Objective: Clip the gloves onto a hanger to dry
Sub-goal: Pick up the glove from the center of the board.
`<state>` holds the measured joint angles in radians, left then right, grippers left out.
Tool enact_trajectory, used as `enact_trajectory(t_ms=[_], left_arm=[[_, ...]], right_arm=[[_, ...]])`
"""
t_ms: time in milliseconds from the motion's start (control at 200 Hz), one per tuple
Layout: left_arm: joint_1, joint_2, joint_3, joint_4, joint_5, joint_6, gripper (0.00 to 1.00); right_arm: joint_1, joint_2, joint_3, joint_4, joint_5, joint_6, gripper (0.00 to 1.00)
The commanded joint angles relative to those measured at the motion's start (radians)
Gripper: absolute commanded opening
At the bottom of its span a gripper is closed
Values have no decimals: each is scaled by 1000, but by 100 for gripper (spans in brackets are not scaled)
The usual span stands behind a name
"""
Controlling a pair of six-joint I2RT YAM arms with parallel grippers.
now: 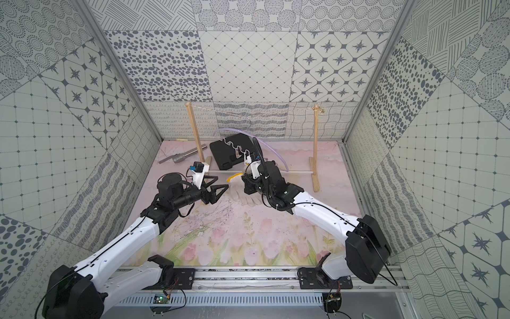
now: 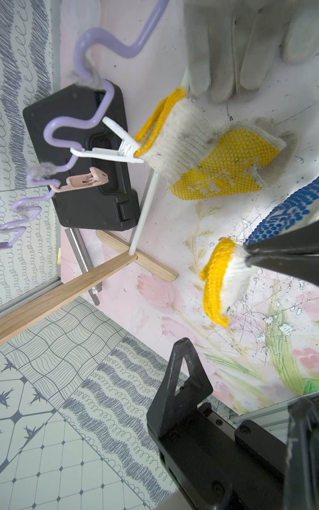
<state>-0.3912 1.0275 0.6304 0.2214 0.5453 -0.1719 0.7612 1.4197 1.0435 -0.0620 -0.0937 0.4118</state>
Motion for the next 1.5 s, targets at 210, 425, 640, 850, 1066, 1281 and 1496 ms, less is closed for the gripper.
enact_trajectory(t_ms=[210, 425, 640, 850, 1066, 1281, 1496], left_arm=[[6, 137, 29, 197, 120, -27, 70], [5, 199, 58, 230, 171, -67, 58], [5, 213, 83, 234, 235, -76, 1], [6, 153, 80, 160, 306, 28, 0], [7, 134, 114, 55, 383, 101, 0], [6, 157, 169, -66, 423, 153, 0], [5, 173, 180, -95, 464, 171, 0]], right_arm=[[-4, -45, 6, 75, -68, 19, 0], [-6, -49, -6, 102, -98, 33, 0], [-17, -52, -19, 102, -119, 10, 9], [-141, -74, -58, 79, -363, -92, 55], [-270, -43, -50, 57, -844, -197, 66], [-275, -51, -31, 55, -934, -254, 67], [-262, -74, -16, 52, -860, -289, 64]])
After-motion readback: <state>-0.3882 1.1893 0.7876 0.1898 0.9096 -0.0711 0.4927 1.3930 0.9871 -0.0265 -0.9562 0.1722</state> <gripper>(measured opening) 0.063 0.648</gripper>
